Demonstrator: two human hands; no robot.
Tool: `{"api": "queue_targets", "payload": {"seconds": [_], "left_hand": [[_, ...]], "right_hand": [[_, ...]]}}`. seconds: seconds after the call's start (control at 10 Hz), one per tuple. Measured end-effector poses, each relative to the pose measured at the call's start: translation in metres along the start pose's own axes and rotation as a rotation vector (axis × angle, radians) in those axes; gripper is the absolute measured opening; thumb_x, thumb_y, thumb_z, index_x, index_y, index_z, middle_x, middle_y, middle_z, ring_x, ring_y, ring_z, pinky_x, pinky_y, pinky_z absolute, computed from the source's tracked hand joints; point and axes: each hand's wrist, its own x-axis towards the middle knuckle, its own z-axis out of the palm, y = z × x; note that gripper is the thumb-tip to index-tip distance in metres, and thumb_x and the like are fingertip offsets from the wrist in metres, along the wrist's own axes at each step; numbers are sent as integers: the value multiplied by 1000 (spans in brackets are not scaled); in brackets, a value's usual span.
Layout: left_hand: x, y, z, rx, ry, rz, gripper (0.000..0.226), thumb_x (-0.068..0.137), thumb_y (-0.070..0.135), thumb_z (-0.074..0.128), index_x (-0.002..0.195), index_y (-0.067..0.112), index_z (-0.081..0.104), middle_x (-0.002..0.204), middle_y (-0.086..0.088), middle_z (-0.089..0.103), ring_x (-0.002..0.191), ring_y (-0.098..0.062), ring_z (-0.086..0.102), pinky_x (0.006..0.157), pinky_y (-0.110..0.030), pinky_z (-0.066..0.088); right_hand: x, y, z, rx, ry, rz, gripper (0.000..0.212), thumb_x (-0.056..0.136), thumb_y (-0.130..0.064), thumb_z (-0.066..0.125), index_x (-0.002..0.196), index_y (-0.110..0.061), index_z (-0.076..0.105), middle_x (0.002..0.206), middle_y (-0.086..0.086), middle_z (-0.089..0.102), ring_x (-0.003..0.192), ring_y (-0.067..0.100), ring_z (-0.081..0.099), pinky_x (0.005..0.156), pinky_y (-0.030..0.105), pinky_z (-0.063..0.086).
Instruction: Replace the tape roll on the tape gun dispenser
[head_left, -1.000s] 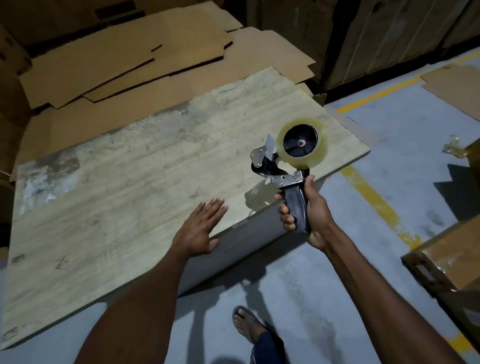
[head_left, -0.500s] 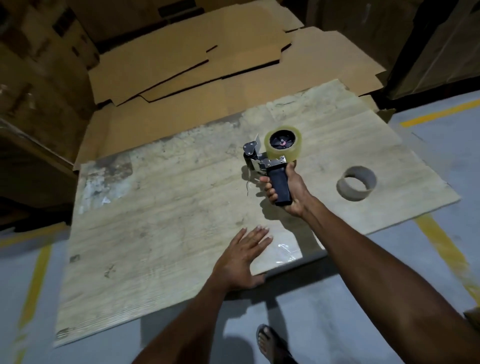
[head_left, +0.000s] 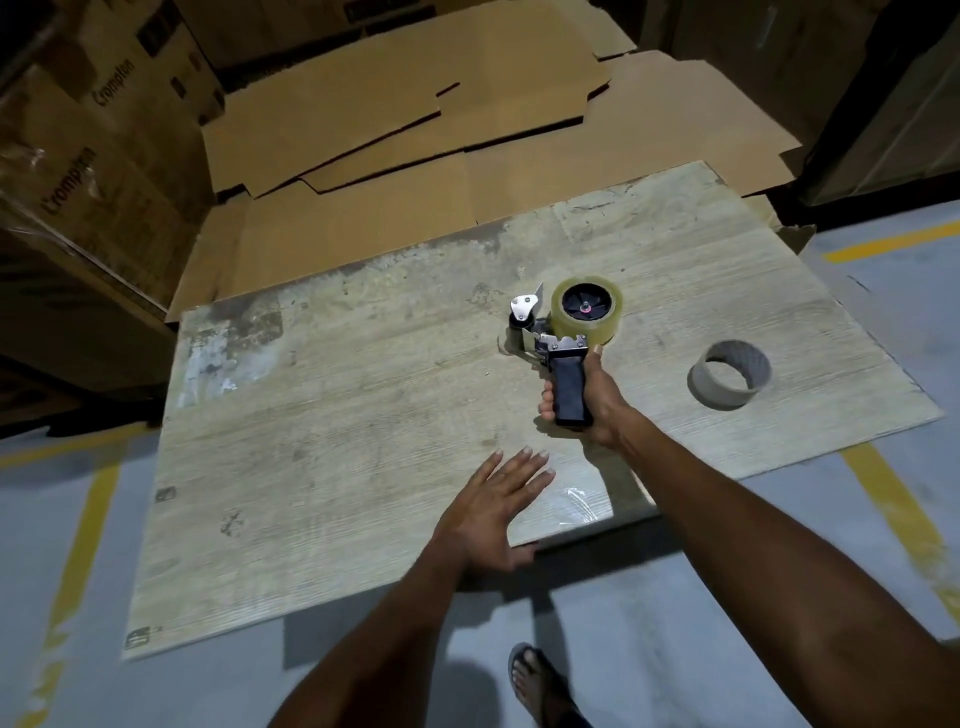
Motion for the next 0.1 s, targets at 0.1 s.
{"api": "queue_targets", "payload": {"seconds": [0.1], "left_hand": [[3, 0, -3, 51, -67, -5, 105, 83, 58, 64, 168, 24, 11, 175, 5, -2, 160, -14, -12, 130, -46, -1]], "right_hand": [[-14, 1, -9, -399, 227, -97, 80, 103, -68, 24, 108, 0, 68, 98, 18, 69, 80, 32, 68, 74, 40, 57]]}}
